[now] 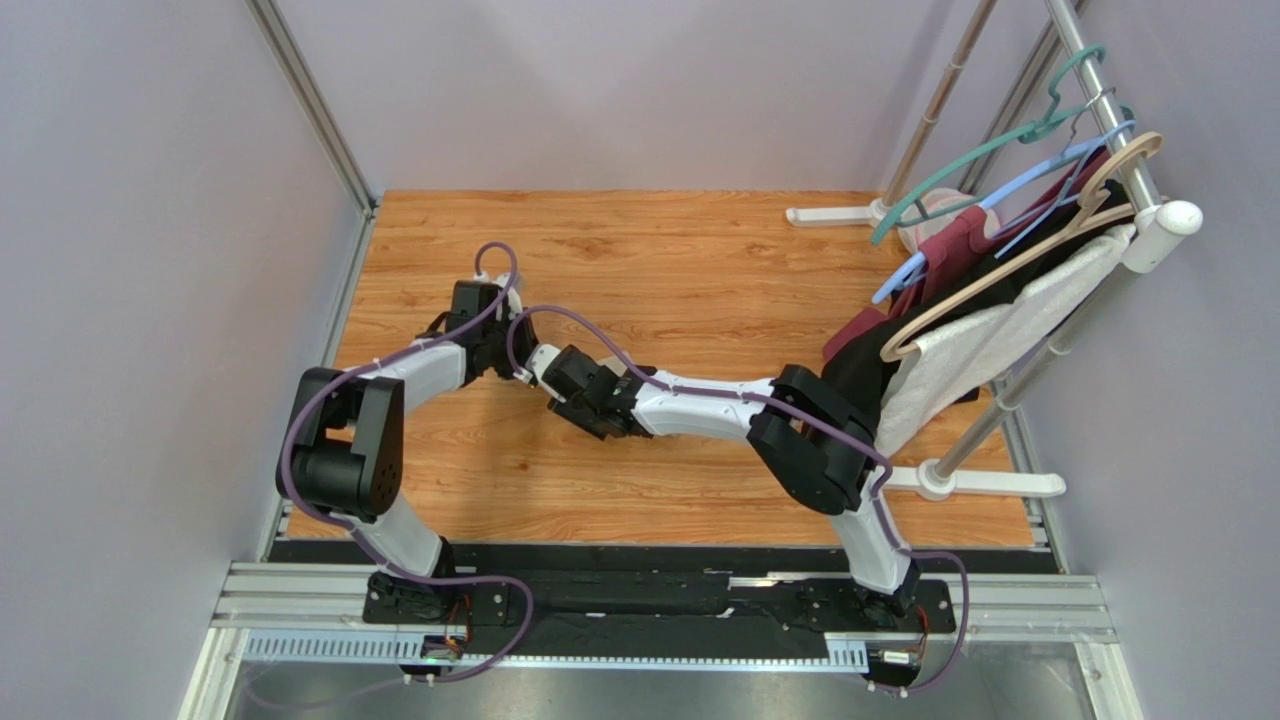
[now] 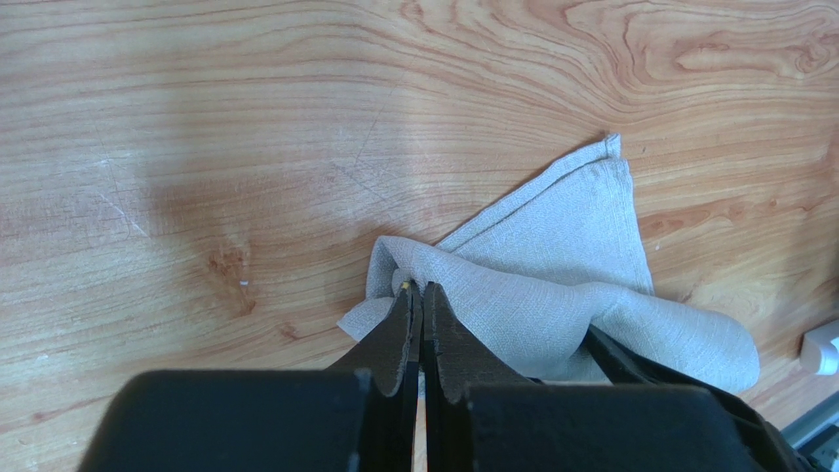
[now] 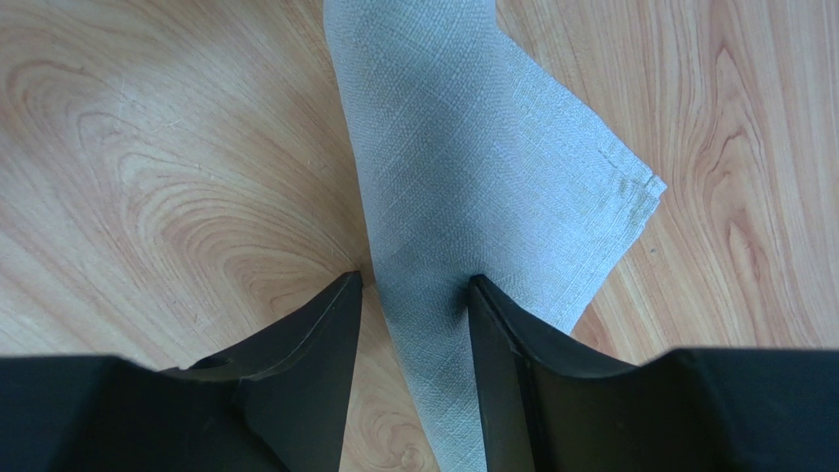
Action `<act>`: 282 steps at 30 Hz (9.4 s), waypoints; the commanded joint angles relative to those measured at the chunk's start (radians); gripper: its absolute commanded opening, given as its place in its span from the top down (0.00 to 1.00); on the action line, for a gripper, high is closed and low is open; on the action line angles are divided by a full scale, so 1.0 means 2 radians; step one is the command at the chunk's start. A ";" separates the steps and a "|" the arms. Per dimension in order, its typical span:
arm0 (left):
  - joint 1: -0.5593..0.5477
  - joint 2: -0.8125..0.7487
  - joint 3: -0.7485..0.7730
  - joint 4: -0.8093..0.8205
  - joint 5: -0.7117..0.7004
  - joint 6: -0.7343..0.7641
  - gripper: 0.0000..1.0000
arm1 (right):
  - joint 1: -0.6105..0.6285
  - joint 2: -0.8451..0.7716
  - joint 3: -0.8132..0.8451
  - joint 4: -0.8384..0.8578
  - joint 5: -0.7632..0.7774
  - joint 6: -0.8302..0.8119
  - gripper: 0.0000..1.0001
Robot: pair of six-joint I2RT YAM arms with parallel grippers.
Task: Fold the napkin, place the utensils inside, and roll it up
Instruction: Roll the napkin with the utensil
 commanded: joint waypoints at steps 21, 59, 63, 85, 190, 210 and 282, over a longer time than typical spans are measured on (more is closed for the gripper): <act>0.001 -0.129 -0.061 0.057 -0.069 -0.011 0.23 | -0.103 0.012 0.033 -0.125 -0.321 0.109 0.95; -0.002 -0.024 -0.068 0.143 0.063 -0.010 0.94 | -0.196 0.110 0.092 -0.129 -0.573 0.138 0.76; -0.002 -0.007 -0.034 0.096 0.060 -0.003 1.00 | -0.195 0.059 0.086 -0.135 -0.534 0.136 0.50; -0.008 0.038 0.043 -0.019 0.030 0.001 1.00 | 0.008 -0.069 -0.015 -0.007 0.004 0.032 0.39; -0.006 0.036 0.033 0.007 0.046 -0.014 1.00 | 0.011 -0.052 -0.034 0.010 -0.023 0.006 0.35; -0.006 0.025 0.036 0.020 0.060 -0.009 0.75 | -0.041 0.002 -0.034 -0.015 -0.126 0.024 0.61; 0.005 0.049 0.051 0.002 0.054 -0.014 1.00 | 0.014 -0.049 -0.039 0.050 0.001 -0.028 0.39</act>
